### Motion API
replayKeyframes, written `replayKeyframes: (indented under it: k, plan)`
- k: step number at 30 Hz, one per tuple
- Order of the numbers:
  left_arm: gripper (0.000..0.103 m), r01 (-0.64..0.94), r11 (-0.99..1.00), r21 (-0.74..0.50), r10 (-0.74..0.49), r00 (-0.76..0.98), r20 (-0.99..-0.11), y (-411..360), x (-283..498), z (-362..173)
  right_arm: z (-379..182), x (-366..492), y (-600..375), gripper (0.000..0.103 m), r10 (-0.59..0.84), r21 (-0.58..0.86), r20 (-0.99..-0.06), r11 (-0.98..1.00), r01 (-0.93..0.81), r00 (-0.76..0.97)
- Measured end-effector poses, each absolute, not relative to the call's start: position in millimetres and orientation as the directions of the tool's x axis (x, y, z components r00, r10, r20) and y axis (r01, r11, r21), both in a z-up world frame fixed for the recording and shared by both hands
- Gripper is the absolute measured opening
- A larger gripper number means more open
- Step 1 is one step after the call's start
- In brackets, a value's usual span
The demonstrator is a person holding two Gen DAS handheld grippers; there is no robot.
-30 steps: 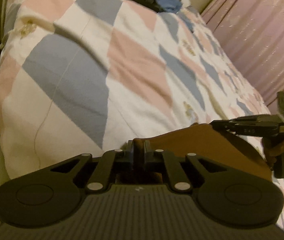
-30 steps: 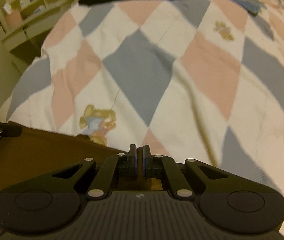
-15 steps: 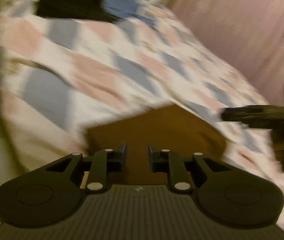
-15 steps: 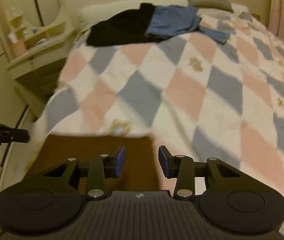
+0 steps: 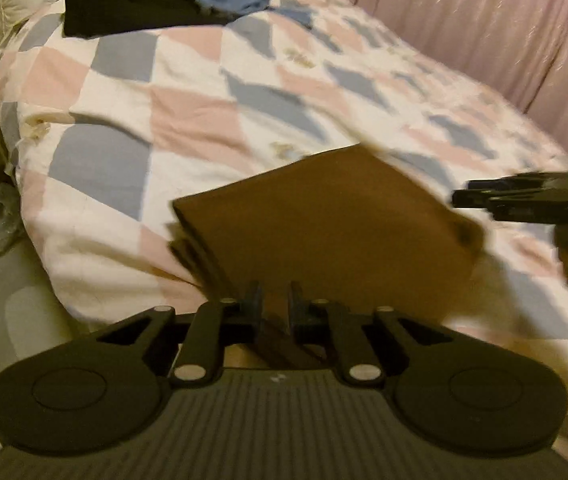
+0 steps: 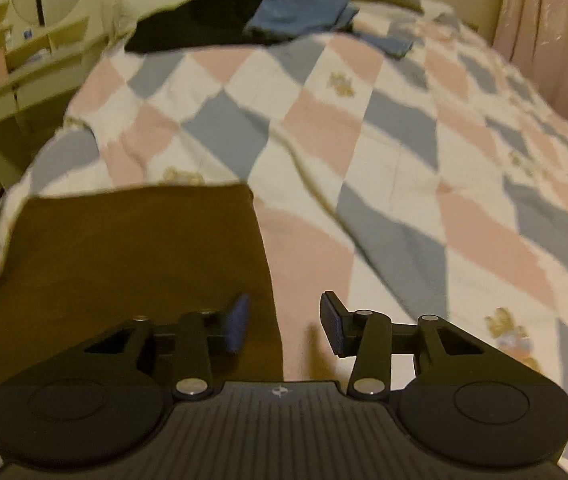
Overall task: Fold clothes
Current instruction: 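Open both grippers and release the folded brown shirt on the quilt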
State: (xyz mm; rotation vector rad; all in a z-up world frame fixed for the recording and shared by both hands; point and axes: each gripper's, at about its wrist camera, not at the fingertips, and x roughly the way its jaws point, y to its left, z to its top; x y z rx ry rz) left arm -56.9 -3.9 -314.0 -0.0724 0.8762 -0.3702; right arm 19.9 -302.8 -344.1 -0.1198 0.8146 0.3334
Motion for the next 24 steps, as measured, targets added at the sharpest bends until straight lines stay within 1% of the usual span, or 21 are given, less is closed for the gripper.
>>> replayKeyframes:
  k: [1,4,5,6,8,9,10,13,15,16,17,21,22,24]
  plan:
    - [0.009,0.296,0.928,-0.225,-0.362,0.573,-0.735,-11.5,-65.8,-311.1,-335.9,10.5,-303.7,0.043,0.267,0.036,-0.715,0.937,-0.348,0.646]
    - [0.016,0.318,0.915,-0.250,-0.391,0.539,-0.746,-39.6,-87.5,-314.3,-324.0,-17.1,-300.0,0.043,0.336,0.061,-0.696,0.908,-0.414,0.635]
    - [0.017,0.299,0.924,-0.239,-0.368,0.528,-0.765,-48.3,-89.2,-324.8,-326.8,-23.0,-297.1,0.043,0.356,0.069,-0.702,0.896,-0.439,0.617]
    - [0.017,0.263,0.933,-0.245,-0.350,0.516,-0.782,-50.8,-88.1,-335.8,-333.5,-25.6,-292.8,0.040,0.361,0.063,-0.718,0.885,-0.462,0.594]
    - [0.017,0.170,0.936,-0.308,-0.351,0.502,-0.791,-45.1,-82.7,-348.3,-352.1,-24.5,-285.3,0.039,0.330,0.017,-0.753,0.875,-0.484,0.569]
    - [0.017,0.126,0.933,-0.337,-0.352,0.505,-0.788,-41.1,-81.2,-350.3,-360.2,-22.0,-285.6,0.039,0.328,0.016,-0.754,0.875,-0.484,0.569]
    - [0.018,0.103,0.936,-0.336,-0.339,0.511,-0.790,-40.5,-81.0,-348.5,-364.1,-18.6,-287.4,0.039,0.331,0.029,-0.754,0.880,-0.475,0.568]
    - [0.018,0.063,0.964,-0.258,-0.251,0.535,-0.807,-47.7,-86.1,-333.5,-357.9,-12.4,-291.9,0.038,0.314,0.051,-0.751,0.905,-0.423,0.580]
    - [0.019,0.001,0.978,-0.208,-0.179,0.518,-0.836,-53.7,-92.8,-322.4,-345.8,-16.1,-294.8,0.038,0.243,0.000,-0.758,0.928,-0.373,0.605]
    - [0.019,-0.031,0.980,-0.197,-0.155,0.503,-0.850,-56.3,-96.9,-317.5,-339.1,-20.5,-299.4,0.039,0.223,0.001,-0.763,0.939,-0.344,0.606]
    - [0.020,-0.063,0.980,-0.188,-0.134,0.488,-0.863,-59.3,-102.3,-310.7,-331.8,-25.9,-306.1,0.039,0.223,0.032,-0.770,0.949,-0.314,0.598]
    - [0.036,-0.125,0.982,-0.138,-0.069,0.447,-0.892,-76.3,-133.2,-277.1,-300.6,-60.6,-321.0,0.042,0.269,0.158,-0.795,0.957,-0.243,0.543]
    - [0.038,-0.125,0.984,-0.125,-0.057,0.445,-0.894,-81.1,-142.5,-267.0,-290.8,-72.8,-320.9,0.043,0.272,0.165,-0.797,0.957,-0.240,0.539]
    - [0.042,-0.117,0.988,-0.101,-0.038,0.449,-0.893,-90.4,-161.5,-246.5,-271.2,-97.2,-321.1,0.052,0.280,0.181,-0.801,0.956,-0.232,0.529]
